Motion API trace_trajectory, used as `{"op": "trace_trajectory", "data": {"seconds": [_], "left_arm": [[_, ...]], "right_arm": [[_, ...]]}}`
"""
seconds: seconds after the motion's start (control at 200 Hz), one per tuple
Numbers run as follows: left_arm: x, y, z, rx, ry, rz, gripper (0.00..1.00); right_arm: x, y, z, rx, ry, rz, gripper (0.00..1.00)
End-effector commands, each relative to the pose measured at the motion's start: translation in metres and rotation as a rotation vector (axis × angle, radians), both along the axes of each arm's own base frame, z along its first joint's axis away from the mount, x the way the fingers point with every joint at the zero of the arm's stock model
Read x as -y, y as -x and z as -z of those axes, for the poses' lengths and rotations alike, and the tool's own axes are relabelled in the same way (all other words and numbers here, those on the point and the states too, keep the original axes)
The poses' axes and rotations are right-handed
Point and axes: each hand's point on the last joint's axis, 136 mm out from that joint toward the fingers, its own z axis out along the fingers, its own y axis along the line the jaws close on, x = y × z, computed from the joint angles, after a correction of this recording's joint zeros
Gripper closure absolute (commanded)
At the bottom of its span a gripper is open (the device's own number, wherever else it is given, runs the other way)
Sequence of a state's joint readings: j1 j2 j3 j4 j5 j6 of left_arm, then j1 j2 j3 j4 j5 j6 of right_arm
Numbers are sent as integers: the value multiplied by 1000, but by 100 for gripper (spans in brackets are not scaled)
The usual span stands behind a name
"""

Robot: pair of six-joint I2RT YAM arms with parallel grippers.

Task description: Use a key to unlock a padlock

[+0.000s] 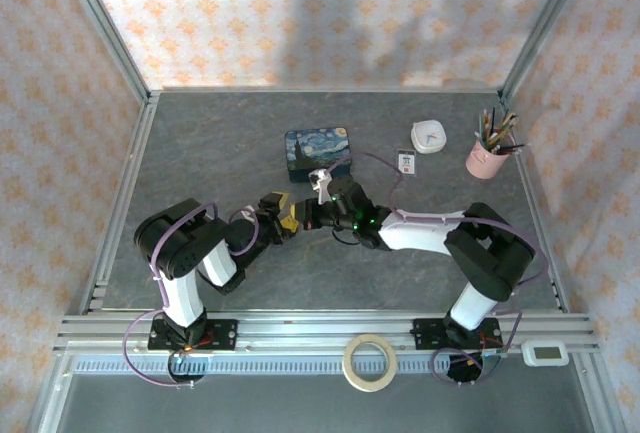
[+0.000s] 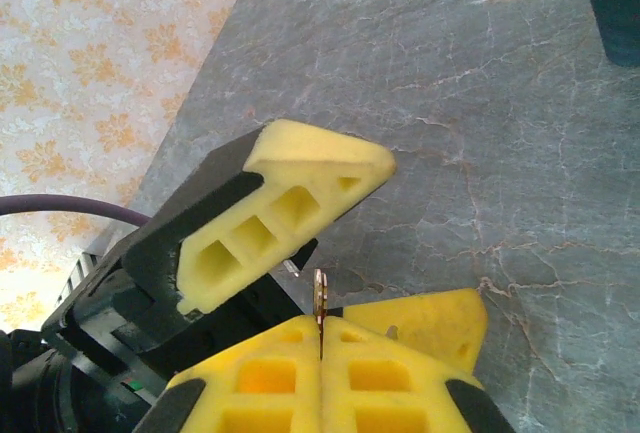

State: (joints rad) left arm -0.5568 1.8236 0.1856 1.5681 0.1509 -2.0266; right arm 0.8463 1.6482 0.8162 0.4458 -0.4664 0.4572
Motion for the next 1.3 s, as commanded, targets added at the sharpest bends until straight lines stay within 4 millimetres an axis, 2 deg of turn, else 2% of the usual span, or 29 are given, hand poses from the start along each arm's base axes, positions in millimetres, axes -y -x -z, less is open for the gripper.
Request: {"op": "trace_trajectory", "data": {"seconds": [0.0, 0.175, 0.555, 0.686, 0.766, 0.886, 0.966, 1.111, 1.236, 1.296], "left_arm": [[3, -3, -66, 211, 180, 3, 40], [4, -4, -67, 219, 170, 6, 50], [6, -4, -66, 230, 152, 14, 95], [5, -4, -67, 245, 128, 10, 99], [5, -6, -68, 270, 95, 9, 100], [6, -8, -71, 322, 21, 19, 100], [11, -10, -73, 365, -52, 45, 100], [23, -16, -76, 427, -253, 98, 100], [29, -26, -81, 464, -493, 140, 100], [29, -30, -91, 495, -610, 148, 100]], "right_arm": [[4, -2, -19, 46, -24, 28, 100], [6, -4, -24, 58, -30, 40, 100], [10, -8, -29, 69, -39, 67, 100], [18, -10, -31, 77, -34, 98, 100], [25, -10, -31, 79, -26, 120, 89], [45, -15, -34, 119, 13, 189, 54], [64, -19, -43, 146, -5, 245, 42], [86, -24, -59, 145, -99, 258, 37], [80, -16, -67, 141, -158, 178, 36], [74, -9, -73, 138, -197, 126, 37]]}}
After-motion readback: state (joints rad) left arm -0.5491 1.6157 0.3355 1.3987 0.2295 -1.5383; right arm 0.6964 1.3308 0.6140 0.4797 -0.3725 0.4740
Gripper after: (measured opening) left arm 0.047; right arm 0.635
